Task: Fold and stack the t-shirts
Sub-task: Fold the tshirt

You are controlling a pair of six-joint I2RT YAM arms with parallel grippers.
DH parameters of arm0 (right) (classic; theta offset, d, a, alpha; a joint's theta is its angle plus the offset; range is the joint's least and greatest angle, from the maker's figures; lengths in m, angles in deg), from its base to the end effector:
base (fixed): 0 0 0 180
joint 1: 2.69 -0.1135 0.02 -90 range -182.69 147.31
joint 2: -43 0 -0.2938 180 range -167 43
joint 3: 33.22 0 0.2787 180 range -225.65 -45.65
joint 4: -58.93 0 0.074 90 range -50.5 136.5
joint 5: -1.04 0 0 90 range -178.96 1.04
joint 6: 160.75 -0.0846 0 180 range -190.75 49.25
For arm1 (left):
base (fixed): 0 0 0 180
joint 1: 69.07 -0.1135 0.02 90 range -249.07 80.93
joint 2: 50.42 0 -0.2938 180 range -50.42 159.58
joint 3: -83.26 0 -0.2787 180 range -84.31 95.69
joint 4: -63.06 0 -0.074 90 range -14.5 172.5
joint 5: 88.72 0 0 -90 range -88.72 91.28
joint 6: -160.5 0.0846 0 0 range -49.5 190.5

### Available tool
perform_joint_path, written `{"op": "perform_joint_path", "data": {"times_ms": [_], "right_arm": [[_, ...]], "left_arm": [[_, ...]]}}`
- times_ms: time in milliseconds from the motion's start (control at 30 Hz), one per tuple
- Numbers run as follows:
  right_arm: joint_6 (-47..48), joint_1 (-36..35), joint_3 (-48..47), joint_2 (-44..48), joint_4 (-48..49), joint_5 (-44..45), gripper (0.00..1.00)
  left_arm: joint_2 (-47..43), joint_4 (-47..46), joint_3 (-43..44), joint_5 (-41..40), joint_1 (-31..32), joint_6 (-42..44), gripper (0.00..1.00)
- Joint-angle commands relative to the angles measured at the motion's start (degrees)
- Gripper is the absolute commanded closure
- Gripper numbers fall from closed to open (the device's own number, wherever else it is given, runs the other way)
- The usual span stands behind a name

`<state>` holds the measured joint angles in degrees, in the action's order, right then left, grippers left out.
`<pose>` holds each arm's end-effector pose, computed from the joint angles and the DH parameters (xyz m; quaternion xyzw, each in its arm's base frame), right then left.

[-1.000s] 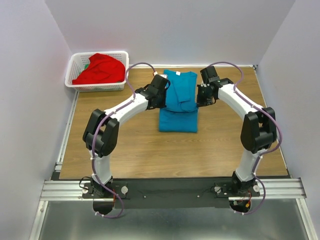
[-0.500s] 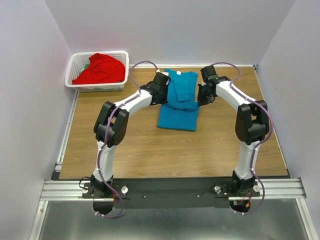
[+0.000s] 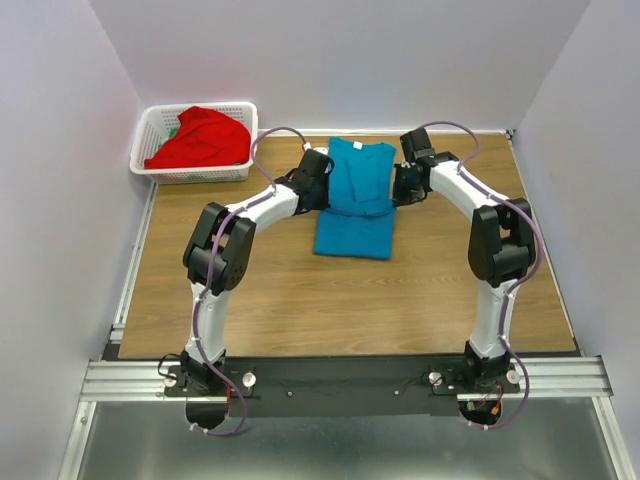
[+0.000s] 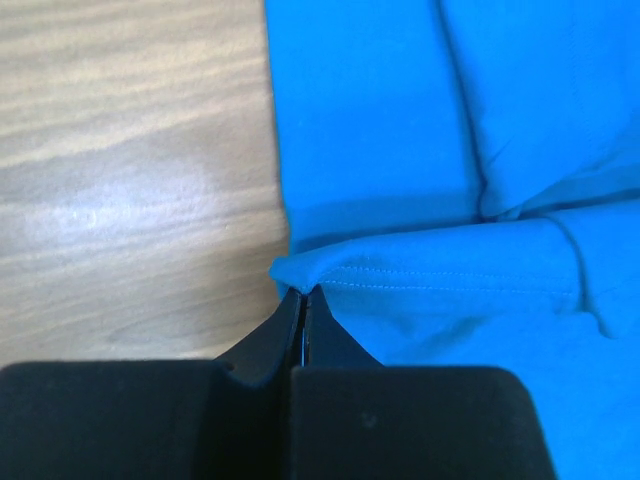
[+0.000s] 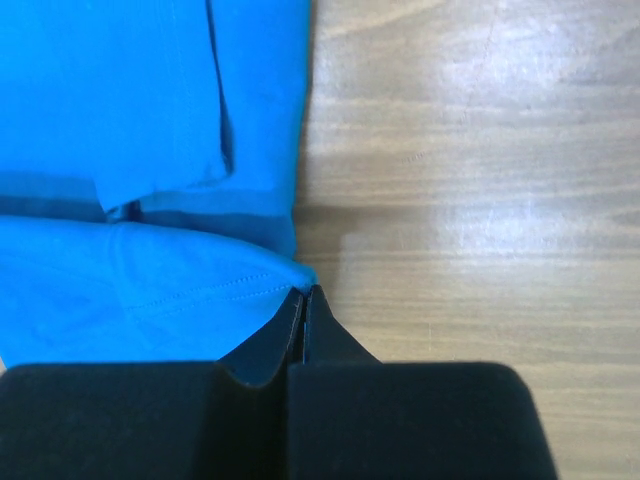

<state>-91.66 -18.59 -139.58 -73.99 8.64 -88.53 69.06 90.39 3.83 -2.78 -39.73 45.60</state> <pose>0.4852 0.1376 0.1853 0.0432 0.9670 0.0758 0.2394 0.4717 -0.2583 0.1645 0.0227 0.9272 -0.1405 0.3465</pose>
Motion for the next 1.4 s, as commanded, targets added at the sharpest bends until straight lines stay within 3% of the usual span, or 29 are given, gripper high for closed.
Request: {"op": "perform_joint_path", "data": {"times_ms": [0,167,267,333,400,467,600,633,800,1000,1167,1367], "right_arm": [[0.08,0.34,-1.08,-3.06,2.88,0.63,0.99],[0.08,0.34,-0.55,-3.86,4.82,0.1,0.91],[1.3,0.26,-0.9,-3.25,4.91,-0.07,0.82],[1.48,0.26,-0.38,-2.02,4.91,-0.07,0.73],[1.48,-0.18,0.5,0.88,5.26,-0.16,0.65],[1.57,-1.32,2.6,4.2,6.04,0.8,0.63],[1.04,-4.13,8.91,9.57,9.21,2.3,0.64],[0.78,-4.92,10.24,10.37,10.0,1.95,0.64],[-1.76,-8.87,17.37,11.09,15.53,-2.53,0.69],[-4.49,-9.76,19.4,8.45,20.98,-4.29,0.73],[-4.93,-9.76,18.08,4.58,23.27,-3.33,0.73],[-2.48,-9.24,9.13,-2.53,24.07,3.34,0.74]], "left_arm": [[-1.0,-4.25,-1.47,-0.95,-0.6,-1.11,0.99],[-0.39,-5.58,-1.83,-1.75,-0.6,-1.37,0.84],[-2.23,-6.45,-3.05,-2.36,-0.69,-3.21,0.7],[-5.3,-7.07,-5.07,-2.97,-0.52,-4.18,0.53],[-8.89,-7.6,-6.48,-4.46,0.01,-5.23,0.45],[-11.45,-7.69,-8.76,-5.43,1.33,-5.94,0.46],[-16.72,-8.13,-13.07,-4.48,4.4,-7.7,0.68],[-17.17,-8.04,-13.69,-4.21,5.36,-8.05,0.69],[-15.43,-7.87,-17.38,-1.15,9.5,-10.07,0.74],[-11.29,-9.35,-19.49,5.79,10.03,-13.41,0.78],[-9.53,-9.88,-20.98,8.01,10.03,-13.94,0.78],[-8.48,-10.24,-22.31,10.21,10.03,-14.29,0.79]]}}
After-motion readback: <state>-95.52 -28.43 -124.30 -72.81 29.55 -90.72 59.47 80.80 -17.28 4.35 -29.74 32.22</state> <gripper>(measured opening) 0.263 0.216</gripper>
